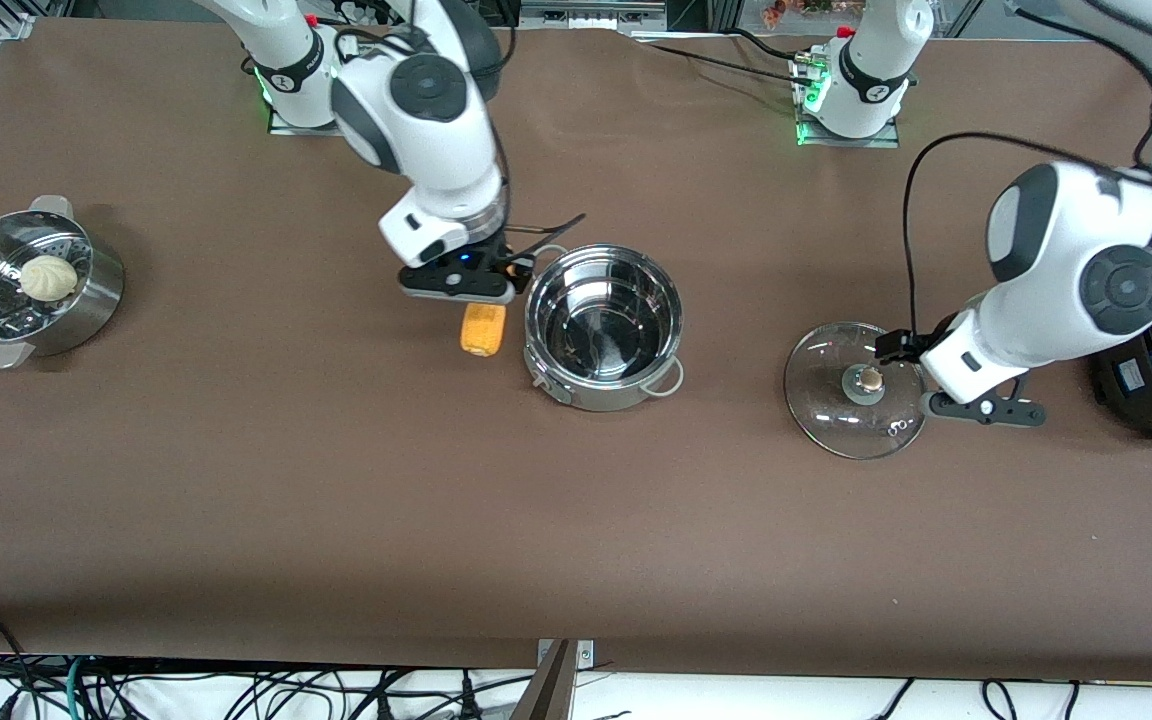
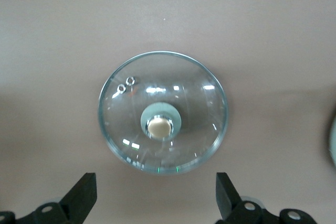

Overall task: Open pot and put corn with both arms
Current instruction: 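Carry the corn over the pot with the right gripper while the left gripper releases, then lower the corn into the pot and open the right gripper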

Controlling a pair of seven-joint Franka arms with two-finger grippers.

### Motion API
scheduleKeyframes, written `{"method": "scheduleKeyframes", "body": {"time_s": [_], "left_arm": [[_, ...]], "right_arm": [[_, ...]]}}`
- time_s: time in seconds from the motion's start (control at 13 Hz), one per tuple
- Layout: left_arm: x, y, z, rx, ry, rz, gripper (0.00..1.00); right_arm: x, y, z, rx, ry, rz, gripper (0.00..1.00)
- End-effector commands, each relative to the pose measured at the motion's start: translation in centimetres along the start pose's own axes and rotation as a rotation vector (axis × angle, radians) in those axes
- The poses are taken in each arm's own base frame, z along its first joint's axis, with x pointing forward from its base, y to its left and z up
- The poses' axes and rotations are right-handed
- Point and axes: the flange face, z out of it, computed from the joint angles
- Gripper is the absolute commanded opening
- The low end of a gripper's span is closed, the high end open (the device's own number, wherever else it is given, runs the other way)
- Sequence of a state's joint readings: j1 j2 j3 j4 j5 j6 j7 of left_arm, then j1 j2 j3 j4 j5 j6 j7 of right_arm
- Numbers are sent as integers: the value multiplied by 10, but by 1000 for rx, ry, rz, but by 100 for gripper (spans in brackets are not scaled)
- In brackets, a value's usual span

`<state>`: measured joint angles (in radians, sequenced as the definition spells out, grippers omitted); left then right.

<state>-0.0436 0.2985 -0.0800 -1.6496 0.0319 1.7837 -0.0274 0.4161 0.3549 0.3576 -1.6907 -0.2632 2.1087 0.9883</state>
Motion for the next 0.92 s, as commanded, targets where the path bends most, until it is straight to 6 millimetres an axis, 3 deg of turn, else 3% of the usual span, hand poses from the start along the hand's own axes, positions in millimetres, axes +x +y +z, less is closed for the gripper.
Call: {"method": "scheduleKeyframes", "body": {"time_s": [0.0, 0.15, 0.38, 0.62, 0.85], "left_arm": [[-30, -7, -73, 26, 32, 4, 100], [-54, -12, -129, 30, 82, -10, 100], [-81, -32, -189, 27, 129, -52, 100], [-91, -46, -203, -39, 146, -82, 100], [-121, -45, -217, -43, 219, -125, 100]], "right_arm": [[-7, -61, 9, -43, 17, 32, 34], [-18, -89, 22, -44, 41, 73, 34], [-27, -108, 33, -29, 37, 67, 34], [-30, -121, 52, -28, 35, 55, 34], [-32, -129, 64, -6, 41, 46, 35]]}}
